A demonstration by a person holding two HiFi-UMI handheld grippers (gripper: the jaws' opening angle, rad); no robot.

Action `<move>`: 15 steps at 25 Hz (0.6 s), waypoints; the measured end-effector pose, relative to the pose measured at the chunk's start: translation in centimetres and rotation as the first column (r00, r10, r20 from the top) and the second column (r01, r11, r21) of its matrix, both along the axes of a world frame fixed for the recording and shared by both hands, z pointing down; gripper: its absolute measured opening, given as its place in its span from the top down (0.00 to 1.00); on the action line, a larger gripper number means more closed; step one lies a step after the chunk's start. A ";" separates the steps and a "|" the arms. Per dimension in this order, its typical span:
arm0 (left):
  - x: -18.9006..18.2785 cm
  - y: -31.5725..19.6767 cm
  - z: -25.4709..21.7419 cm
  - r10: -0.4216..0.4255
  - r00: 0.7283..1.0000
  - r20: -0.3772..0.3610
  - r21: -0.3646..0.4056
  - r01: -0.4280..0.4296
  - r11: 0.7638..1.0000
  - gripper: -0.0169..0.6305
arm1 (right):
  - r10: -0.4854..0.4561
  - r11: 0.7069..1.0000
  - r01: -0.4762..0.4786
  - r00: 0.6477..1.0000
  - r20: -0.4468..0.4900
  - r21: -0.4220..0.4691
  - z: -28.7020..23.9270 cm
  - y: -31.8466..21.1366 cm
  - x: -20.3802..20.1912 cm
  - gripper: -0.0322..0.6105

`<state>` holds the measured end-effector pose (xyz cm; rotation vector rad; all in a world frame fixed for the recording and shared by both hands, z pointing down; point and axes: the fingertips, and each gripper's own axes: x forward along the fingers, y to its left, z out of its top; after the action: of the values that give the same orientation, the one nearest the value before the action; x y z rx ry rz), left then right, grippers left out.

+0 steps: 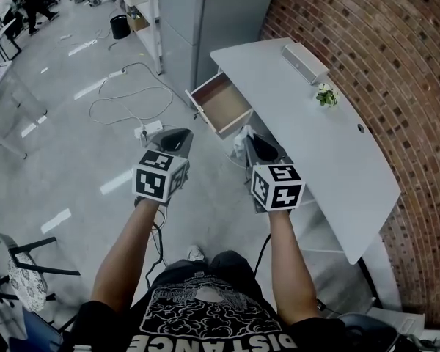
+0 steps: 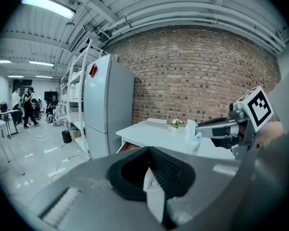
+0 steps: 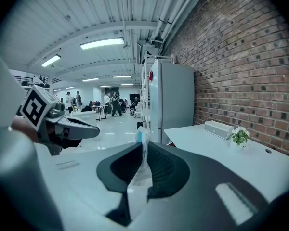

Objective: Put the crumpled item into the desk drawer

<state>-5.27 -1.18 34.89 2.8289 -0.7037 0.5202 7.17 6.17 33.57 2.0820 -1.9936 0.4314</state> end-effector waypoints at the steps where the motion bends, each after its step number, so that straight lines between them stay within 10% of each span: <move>1: -0.1 -0.1 0.1 0.000 1.000 0.003 0.001 0.000 1.000 0.97 | 0.000 1.000 0.000 1.000 0.001 0.002 0.1 -0.2 0.0 0.89; 15: 0.6 -2.8 2.2 -0.026 1.000 0.017 0.027 0.025 0.999 0.97 | -0.026 0.999 0.025 0.999 0.019 0.036 2.2 -3.3 1.1 0.89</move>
<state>-4.70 -3.94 37.06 2.8396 -0.7548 0.5354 8.32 2.88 35.72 2.0789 -2.0509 0.4165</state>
